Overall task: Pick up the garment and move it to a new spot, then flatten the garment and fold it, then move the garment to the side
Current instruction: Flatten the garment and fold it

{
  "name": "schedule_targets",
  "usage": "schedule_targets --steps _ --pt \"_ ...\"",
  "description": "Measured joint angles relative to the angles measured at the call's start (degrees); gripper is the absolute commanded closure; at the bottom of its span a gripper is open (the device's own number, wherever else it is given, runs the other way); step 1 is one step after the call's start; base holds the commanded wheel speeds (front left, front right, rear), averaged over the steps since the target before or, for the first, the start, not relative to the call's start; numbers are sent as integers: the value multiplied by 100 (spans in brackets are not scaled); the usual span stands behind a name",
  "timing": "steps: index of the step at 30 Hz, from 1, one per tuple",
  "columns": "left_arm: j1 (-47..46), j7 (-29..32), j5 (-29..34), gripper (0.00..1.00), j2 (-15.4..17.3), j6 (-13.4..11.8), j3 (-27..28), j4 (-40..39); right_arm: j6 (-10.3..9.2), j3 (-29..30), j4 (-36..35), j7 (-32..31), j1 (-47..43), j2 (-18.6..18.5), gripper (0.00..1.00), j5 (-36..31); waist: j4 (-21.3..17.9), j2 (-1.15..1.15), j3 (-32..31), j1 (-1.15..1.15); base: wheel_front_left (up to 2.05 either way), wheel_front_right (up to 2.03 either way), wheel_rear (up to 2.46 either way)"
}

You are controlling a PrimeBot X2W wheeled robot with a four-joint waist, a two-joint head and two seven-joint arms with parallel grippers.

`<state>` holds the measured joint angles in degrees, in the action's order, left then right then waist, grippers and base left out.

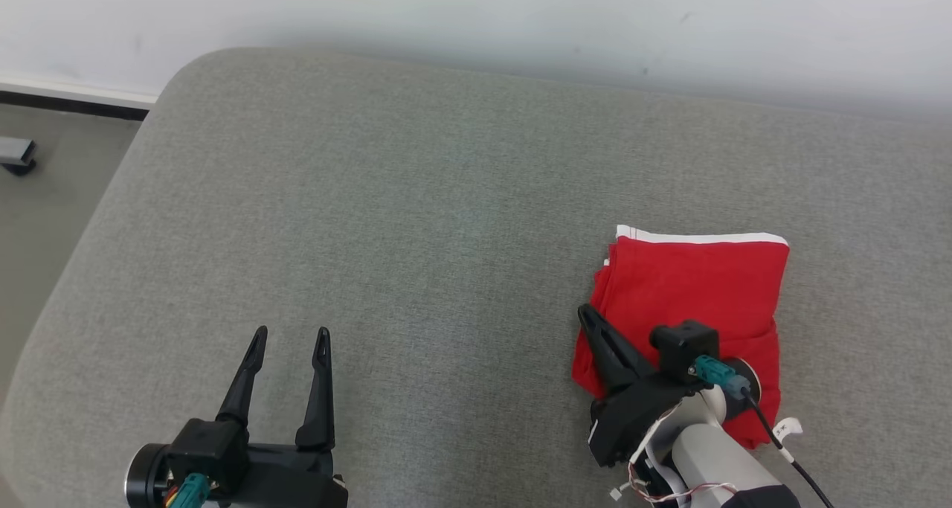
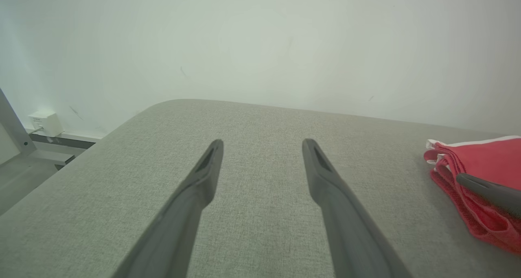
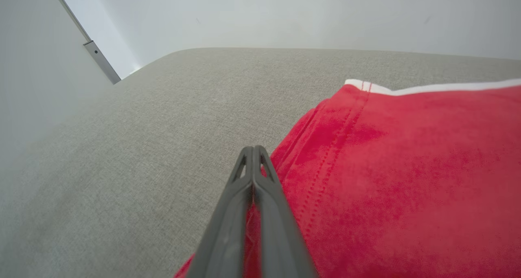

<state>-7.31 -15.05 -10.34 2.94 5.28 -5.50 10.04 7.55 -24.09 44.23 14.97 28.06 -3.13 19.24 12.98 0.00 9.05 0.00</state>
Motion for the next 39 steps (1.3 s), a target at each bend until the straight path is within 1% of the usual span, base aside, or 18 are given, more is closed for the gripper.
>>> schedule_targets --steps 7,13,23,30,37,38,39 --pt "56 1 69 0 -1 -18 90 -8 0 298 -703 1 -97 -31 100 38 -246 0 -79 0 0 0 0" --pt "153 0 153 0 -2 10 221 -14 0 760 -1329 1 -410 -392 100 12 -583 0 -179 -1 0 0 0" --pt "298 0 233 0 -1 21 446 -4 0 1439 -2090 1 -1320 -701 100 -63 -1166 0 -406 0 0 0 0" --pt "479 0 291 0 -3 32 610 -19 0 1869 -2480 1 -1945 -677 100 -81 -1399 0 -646 0 0 0 0" --pt "670 0 403 0 1 78 735 -38 0 2039 -2751 1 -2343 -553 100 -189 -1555 0 -830 0 0 0 0" --pt "710 0 428 0 -1 78 735 -55 0 2047 -2776 1 -2391 -543 97 -208 -1563 0 -850 0 0 0 0" --pt "754 0 439 0 -1 79 734 -74 0 2054 -2810 1 -2445 -531 91 -221 -1569 0 -869 -1 0 0 0"
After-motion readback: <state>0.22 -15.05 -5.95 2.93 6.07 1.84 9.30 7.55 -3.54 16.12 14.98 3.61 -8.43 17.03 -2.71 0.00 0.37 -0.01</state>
